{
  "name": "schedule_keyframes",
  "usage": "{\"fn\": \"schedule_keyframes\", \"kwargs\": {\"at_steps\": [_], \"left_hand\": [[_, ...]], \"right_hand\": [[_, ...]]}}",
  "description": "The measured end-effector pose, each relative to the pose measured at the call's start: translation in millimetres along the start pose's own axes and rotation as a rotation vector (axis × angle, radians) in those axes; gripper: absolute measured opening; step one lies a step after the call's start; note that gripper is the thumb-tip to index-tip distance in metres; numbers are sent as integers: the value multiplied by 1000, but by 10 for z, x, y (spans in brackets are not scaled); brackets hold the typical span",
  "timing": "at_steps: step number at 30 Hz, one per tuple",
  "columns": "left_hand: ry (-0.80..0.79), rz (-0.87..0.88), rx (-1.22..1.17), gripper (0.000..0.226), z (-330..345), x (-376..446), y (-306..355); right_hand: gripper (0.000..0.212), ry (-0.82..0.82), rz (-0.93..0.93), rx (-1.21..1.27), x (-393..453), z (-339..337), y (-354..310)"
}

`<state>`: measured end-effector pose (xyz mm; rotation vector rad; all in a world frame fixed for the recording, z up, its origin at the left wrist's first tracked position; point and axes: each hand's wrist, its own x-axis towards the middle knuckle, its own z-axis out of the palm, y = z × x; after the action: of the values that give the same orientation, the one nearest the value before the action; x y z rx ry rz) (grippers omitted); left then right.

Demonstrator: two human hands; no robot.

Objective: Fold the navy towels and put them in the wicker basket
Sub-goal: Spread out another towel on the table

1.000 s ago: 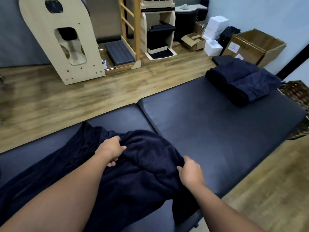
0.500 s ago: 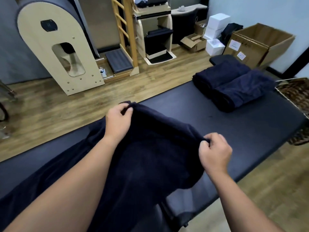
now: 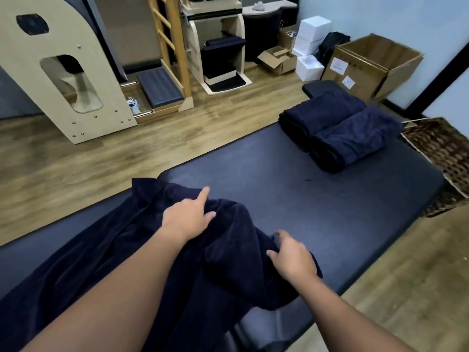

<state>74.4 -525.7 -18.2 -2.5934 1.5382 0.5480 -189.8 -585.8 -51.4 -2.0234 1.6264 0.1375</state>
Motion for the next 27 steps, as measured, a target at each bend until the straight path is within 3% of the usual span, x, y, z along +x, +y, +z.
{"fn": "schedule_keyframes", "kwargs": {"at_steps": [2,5,9,12,15,16,18,20,22,23,25,27], "left_hand": [[-148,-39,11,47,43,142,-16],[-109,-11,27,23,1,264,-12],[124,17,-130,17,-499,395,166],[272,85,-420,20,-1015,457,305],[521,269,-826,19,-1282,364,449],[550,340,-897,21,-1278,288,502],[468,428,-814,29,-1101,215,563],[242,429,-651,49,-777,165,524],[39,392,-519,57,-446,74,409],[-17,361,-444,50,-289,14,346],[-76,251,-279,25,-55,-159,207],[-156,142,-105,23,113,-340,42]], "right_hand": [[16,-87,9,-104,31,30,-70],[21,-21,24,-146,5,-9,-115],[23,203,171,-40,-9,-354,-21],[26,381,94,-31,-15,-692,80],[30,695,-31,107,-78,-938,192],[32,796,-49,165,-117,-992,221],[32,879,-15,215,-168,-1023,282],[27,794,63,137,-173,-938,311],[17,581,125,15,-143,-774,336],[18,453,148,-31,-145,-683,333],[43,239,92,-30,-184,-479,301],[43,129,-40,2,-248,-262,220]]}}
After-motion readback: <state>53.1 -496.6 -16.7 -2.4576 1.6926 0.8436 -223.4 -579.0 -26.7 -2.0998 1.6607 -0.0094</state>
